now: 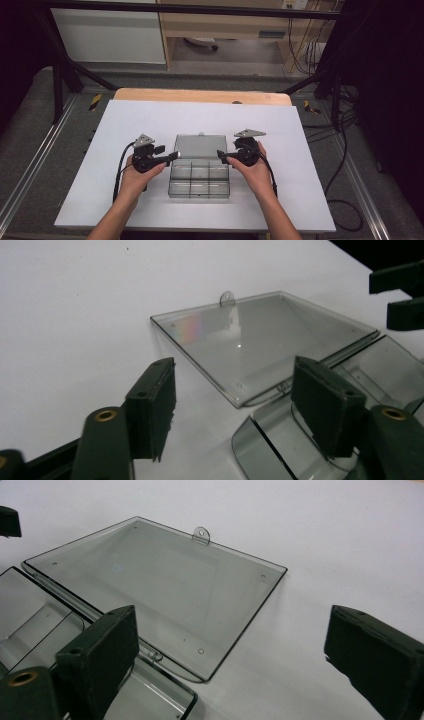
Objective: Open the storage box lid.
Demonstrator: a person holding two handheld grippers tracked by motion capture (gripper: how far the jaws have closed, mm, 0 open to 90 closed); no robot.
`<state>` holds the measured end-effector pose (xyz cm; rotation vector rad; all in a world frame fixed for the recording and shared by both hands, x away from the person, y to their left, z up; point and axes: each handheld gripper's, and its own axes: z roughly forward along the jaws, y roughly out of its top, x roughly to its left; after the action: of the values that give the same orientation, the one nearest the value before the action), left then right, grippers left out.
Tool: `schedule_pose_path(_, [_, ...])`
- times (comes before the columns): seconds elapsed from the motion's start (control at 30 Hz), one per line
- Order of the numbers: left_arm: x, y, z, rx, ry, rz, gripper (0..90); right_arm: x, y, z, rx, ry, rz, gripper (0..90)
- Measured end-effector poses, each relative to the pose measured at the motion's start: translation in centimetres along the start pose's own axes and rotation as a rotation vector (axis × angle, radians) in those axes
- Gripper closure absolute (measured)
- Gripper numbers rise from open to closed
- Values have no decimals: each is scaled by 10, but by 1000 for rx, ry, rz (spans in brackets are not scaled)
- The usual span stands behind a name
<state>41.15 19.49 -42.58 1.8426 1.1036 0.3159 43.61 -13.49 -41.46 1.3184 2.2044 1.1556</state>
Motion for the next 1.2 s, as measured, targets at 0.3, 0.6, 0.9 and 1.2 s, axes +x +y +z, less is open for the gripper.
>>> schedule_pose_path(0.3, [-5,0,-16,-15,1,0,197,0,-7,-12,-10,-14,-21,56])
schedule_pose_path(0.6, [-5,-17,-36,-10,22,19,151,-3,-14,-28,-42,-9,-24,45])
schedule_pose_path(0.9, [-8,-32,-51,5,35,30,141,-11,-25,-43,-40,-20,-11,54])
schedule_pose_path(1.2, [-10,-44,-67,13,41,55,134,-13,-41,-58,-19,-35,-10,56])
